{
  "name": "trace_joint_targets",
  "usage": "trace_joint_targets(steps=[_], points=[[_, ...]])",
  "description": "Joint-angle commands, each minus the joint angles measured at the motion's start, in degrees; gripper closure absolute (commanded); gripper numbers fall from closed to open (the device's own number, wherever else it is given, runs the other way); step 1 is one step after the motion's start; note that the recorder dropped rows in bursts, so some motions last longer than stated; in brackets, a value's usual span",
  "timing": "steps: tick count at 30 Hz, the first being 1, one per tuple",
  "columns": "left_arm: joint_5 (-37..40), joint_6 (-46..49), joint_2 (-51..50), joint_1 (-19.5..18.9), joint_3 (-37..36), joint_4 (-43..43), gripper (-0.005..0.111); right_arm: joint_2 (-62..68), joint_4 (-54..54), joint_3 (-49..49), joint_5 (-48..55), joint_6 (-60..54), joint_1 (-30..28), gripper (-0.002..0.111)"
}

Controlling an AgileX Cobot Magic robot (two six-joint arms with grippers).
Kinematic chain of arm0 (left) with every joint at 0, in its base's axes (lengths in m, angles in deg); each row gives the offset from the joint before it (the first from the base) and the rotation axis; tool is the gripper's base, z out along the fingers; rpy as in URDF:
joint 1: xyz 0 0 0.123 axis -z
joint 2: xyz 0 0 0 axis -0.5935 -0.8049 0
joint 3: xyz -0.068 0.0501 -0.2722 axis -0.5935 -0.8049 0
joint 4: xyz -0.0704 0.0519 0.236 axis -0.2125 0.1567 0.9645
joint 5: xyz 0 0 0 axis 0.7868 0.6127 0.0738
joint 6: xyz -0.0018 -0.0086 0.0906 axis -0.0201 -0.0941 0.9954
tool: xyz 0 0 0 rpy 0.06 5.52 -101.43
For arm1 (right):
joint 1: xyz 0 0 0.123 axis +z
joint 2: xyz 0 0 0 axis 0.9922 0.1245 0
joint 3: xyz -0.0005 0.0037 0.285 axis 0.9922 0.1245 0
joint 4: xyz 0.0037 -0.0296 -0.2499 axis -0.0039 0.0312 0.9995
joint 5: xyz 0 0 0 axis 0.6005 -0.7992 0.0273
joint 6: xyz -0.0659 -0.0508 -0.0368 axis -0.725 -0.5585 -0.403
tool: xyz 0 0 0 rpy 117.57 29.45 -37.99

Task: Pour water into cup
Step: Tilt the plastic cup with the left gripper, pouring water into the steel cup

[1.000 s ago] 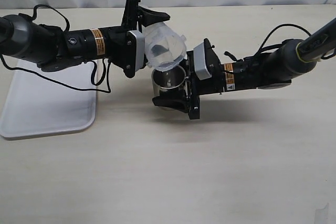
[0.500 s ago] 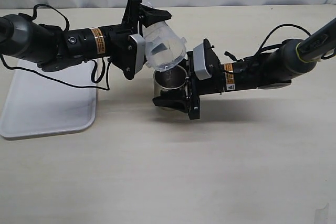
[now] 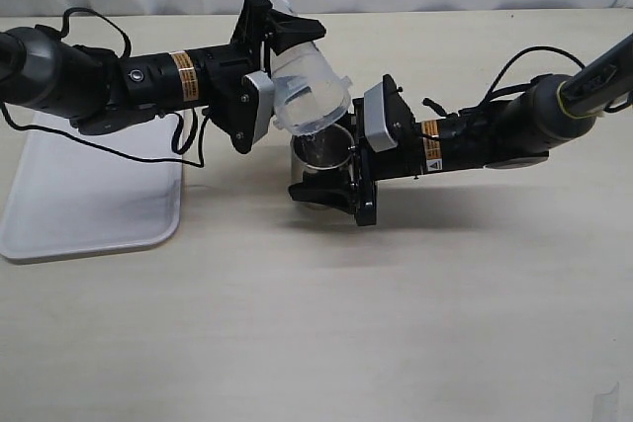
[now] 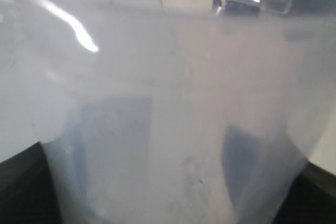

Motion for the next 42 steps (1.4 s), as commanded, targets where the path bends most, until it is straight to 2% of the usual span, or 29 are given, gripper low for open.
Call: trace_joint_targets(steps=[1, 23, 42], points=[[0.6, 3.1, 0.5, 0.2, 0.3, -1.1, 0.107, -0.6, -0.6, -0.2, -3.3, -0.4, -0.2, 0.104], [0.6, 9.5, 0.5, 0.2, 0.3, -1.1, 0.107, -0.6, -0.6, -0.2, -3.3, -0.4, -0.2, 0.104], [0.6, 8.7, 0.5, 0.2, 0.3, -2.1, 0.107, -0.6, -0.6, -0.2, -3.3, -0.4, -0.2, 0.104]])
